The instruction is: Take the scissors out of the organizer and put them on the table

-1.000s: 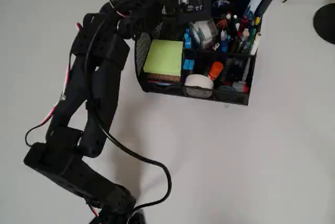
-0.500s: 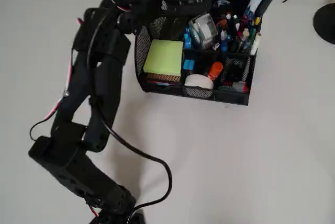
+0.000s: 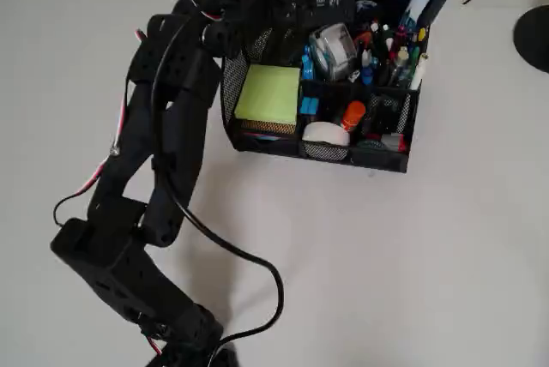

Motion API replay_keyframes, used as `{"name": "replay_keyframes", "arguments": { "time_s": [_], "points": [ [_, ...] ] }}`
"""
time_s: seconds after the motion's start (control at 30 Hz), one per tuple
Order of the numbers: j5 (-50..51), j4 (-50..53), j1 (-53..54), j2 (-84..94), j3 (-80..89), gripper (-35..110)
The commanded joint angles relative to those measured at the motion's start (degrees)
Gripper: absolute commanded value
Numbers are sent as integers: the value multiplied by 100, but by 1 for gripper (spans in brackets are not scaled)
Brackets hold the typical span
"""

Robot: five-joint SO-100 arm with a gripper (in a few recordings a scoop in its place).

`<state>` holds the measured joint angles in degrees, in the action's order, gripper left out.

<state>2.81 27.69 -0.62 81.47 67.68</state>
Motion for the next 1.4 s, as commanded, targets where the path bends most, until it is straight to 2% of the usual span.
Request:
{"name": "replay_keyframes", "arguments": {
  "time_s": [0.0, 0.23, 0.43, 0.73, 1.0, 1.37],
  "points": [
    [-53, -316, 35, -53, -475, 32],
    [-88, -413, 167, -659, -861, 25],
    [-35, -404, 229, -615, -879, 0],
    [35, -290, 272, 88, -879, 0],
    [149, 264, 255, 1239, -879, 0],
    [132, 2065, 35, 3085, -879, 0]
  ]
}}
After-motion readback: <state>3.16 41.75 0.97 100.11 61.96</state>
